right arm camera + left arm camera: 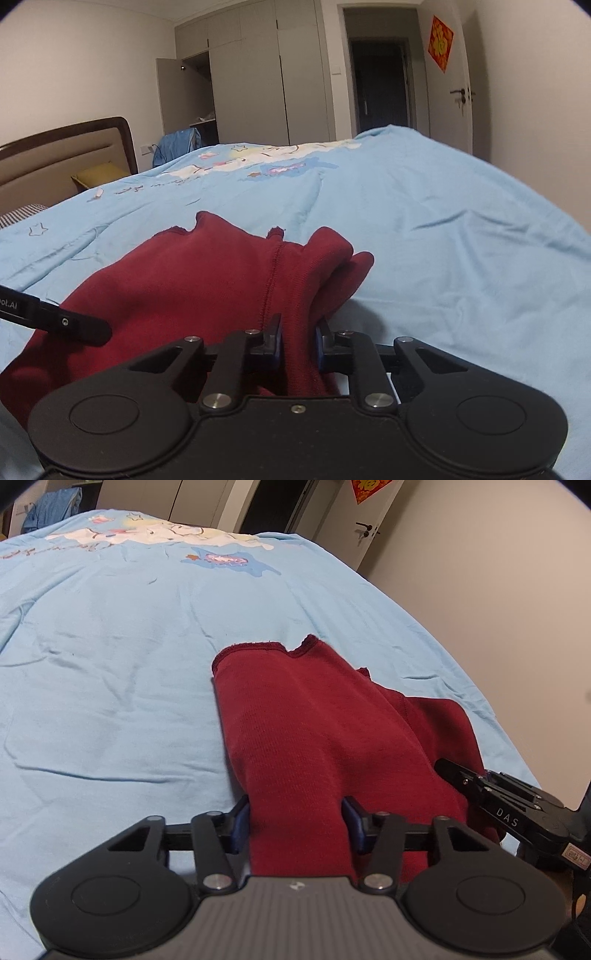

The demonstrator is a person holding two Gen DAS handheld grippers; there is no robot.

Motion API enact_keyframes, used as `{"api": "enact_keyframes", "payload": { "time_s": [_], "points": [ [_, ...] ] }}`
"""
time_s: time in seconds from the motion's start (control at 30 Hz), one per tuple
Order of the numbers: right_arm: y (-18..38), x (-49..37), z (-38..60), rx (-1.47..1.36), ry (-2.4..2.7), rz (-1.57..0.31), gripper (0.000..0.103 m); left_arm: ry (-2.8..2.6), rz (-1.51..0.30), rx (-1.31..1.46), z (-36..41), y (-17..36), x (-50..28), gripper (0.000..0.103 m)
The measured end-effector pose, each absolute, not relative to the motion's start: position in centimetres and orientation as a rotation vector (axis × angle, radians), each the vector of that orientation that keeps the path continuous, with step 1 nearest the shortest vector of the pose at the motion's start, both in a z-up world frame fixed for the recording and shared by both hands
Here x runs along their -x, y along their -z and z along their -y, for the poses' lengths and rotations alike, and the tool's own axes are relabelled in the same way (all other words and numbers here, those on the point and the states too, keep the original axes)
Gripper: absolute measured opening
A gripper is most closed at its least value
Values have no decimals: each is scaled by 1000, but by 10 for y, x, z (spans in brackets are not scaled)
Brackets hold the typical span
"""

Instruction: Fold small clothes

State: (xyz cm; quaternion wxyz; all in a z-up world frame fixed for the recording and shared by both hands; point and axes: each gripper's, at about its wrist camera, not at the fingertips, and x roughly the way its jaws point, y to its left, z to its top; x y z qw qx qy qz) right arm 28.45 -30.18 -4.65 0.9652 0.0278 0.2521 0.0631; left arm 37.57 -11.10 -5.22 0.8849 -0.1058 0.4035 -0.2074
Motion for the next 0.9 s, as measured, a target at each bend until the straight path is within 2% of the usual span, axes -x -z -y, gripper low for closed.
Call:
{"api": "enact_keyframes", "payload": {
  "time_s": [0.1,0.2,0.6,0.9],
  "points": [
    [37,-285,300,-61,-126,-480,15,422,-810,196,115,41,-370,38],
    [25,-284,296,-58,-142,-443,14,426,-774,219,110,27,-366,35],
    [-2,-328,224,-62,-284,-367,14,264,-665,165,47,-20,-364,35],
    [5,-375,157,-48,-367,-415,14,139,-676,115,3,-20,-375,35]
  ]
}}
